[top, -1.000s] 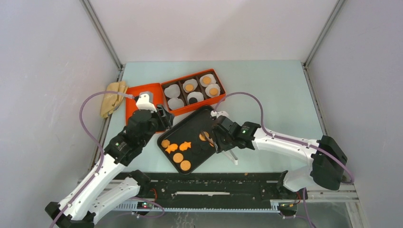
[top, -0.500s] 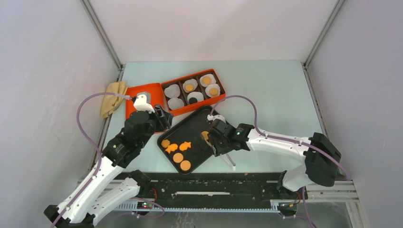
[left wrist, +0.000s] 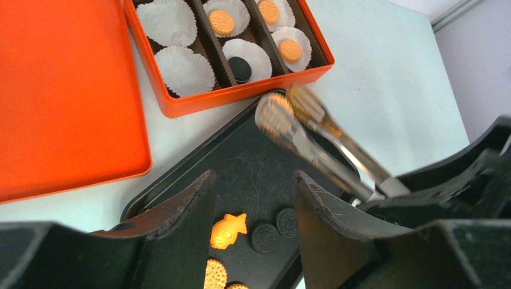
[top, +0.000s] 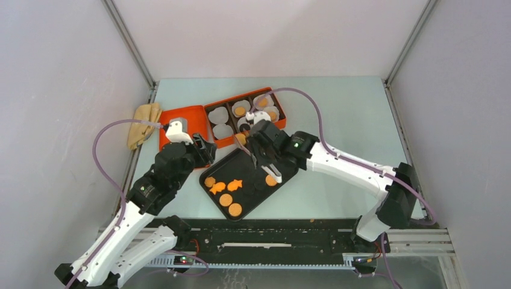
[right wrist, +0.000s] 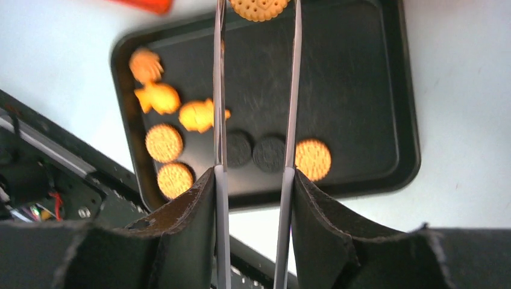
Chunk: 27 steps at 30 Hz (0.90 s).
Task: Pack the cookies
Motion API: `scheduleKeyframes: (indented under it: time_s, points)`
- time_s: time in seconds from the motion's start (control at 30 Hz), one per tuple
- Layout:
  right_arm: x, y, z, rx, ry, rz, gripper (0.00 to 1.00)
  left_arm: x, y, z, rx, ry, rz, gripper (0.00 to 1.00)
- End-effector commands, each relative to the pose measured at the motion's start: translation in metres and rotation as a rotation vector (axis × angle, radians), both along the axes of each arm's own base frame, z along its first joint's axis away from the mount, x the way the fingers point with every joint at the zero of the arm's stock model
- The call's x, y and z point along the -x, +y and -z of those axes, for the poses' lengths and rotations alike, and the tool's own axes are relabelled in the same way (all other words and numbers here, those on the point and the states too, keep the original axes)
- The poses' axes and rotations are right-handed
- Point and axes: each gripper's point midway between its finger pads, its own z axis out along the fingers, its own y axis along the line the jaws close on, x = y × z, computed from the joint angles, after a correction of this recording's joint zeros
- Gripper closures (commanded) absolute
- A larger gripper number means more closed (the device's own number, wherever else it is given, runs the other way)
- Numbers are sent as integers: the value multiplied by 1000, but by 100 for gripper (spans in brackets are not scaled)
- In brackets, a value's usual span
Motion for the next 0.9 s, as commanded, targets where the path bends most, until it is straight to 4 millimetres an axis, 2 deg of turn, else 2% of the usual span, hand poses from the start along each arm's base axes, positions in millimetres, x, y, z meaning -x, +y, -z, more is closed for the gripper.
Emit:
scheduleKeyframes:
  time_s: [0.0,0.07,0.17,0.2,0.23,0.37,0.43,0.53,0.63,0.87]
  points:
    - [-46,23,-42,-45,-132,-18,71,-1,15,-29,17,-52,-71,46]
    - [-69,38,-48,-57,-154,-25,70,-1,20,-30,10,-53,-92,46]
    - [-106,61,-46,-70,-151,-33,70,2,27,-36,-2,-61,-117,46]
    - [-118,69,-31,-49,-128,-36,71,3,31,-38,-6,-66,-127,46]
    - [-130,77,-27,-53,-121,-39,71,4,33,-40,-14,-70,-133,46]
    - [-167,98,-19,-71,-123,-50,71,9,46,-45,-45,-81,-169,45]
    - [-182,106,-21,-98,-125,-59,70,10,52,-44,-61,-81,-187,45]
    - [-197,109,-8,-105,-107,-61,70,11,54,-41,-76,-75,-195,45]
    - [-207,108,-4,-140,-103,-59,70,9,54,-36,-89,-62,-197,45]
    - [-206,118,11,-179,-61,-116,70,5,53,-29,-103,-43,-199,45]
